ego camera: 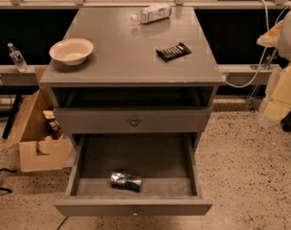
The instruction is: Pick redbull can from middle drawer and place on counter
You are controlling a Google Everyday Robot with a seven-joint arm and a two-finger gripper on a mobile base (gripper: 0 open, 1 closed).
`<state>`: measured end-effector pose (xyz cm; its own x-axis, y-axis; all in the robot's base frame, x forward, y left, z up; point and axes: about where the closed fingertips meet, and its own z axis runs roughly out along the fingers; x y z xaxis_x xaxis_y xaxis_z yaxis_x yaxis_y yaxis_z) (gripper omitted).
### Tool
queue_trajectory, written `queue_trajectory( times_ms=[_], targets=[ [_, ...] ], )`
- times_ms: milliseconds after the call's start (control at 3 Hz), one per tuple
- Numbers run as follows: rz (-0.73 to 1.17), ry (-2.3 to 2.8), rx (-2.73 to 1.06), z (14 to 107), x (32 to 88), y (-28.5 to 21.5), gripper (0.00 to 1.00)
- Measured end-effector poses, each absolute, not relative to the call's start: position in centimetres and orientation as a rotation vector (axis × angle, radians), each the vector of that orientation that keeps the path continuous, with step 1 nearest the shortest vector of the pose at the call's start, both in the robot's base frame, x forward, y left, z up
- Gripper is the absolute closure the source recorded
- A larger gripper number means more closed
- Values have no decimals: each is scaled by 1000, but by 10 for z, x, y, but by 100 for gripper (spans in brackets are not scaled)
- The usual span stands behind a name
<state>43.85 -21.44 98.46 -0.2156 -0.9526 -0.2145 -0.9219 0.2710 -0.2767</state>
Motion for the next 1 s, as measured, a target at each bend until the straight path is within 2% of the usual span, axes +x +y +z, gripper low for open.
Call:
queue_trajectory(
  times_ms=[333, 1000],
  targets=[
    [-127, 2206, -1706, 985, 439, -214, 0],
    [98, 2219, -1579, 912, 444, -166, 0]
  ],
)
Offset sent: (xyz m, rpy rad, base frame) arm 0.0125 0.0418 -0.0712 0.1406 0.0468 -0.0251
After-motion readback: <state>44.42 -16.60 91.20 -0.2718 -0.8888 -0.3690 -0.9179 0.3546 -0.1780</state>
